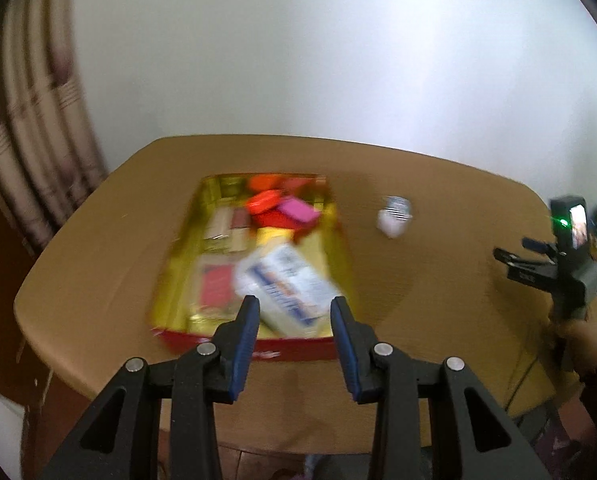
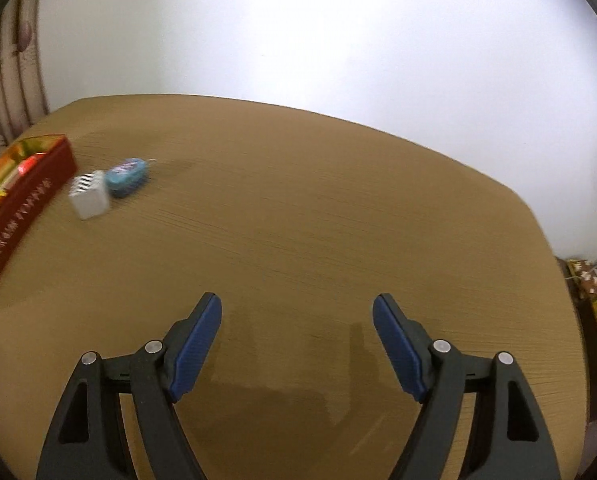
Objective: Organize rigid objects
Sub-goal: 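Grasp the black-and-white zigzag cube with the left gripper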
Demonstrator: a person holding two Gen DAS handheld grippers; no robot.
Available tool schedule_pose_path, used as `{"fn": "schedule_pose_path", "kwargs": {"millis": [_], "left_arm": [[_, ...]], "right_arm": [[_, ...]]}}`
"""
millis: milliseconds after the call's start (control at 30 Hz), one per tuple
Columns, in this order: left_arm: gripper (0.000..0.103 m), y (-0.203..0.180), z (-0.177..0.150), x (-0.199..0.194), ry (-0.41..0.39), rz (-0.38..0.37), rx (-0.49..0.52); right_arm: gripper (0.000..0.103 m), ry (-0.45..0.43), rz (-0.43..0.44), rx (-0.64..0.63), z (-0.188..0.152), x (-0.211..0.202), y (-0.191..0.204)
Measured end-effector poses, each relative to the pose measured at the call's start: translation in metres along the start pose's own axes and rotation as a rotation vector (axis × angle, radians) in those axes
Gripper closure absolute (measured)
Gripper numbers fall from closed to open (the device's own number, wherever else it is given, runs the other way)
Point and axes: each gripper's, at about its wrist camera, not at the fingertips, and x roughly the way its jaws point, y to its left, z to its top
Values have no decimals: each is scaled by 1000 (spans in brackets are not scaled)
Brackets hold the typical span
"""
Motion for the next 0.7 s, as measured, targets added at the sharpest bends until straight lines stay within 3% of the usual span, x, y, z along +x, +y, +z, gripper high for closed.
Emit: {"fn": "schedule_pose_path", "kwargs": {"millis": [133, 233, 467, 700], "left_arm": [[66, -33, 18, 11, 6, -88, 60], [66, -54, 32, 26, 12, -118, 95], [66, -87, 62, 82, 48, -136, 186], [66, -98, 83, 135, 126, -220, 262]], "right_arm": [[25, -17, 8, 26, -6, 0, -5], [15, -35, 33, 41, -6, -1, -8], [14, -64, 100, 102, -10, -6, -27], [14, -80, 155, 134, -11, -8, -35]]}}
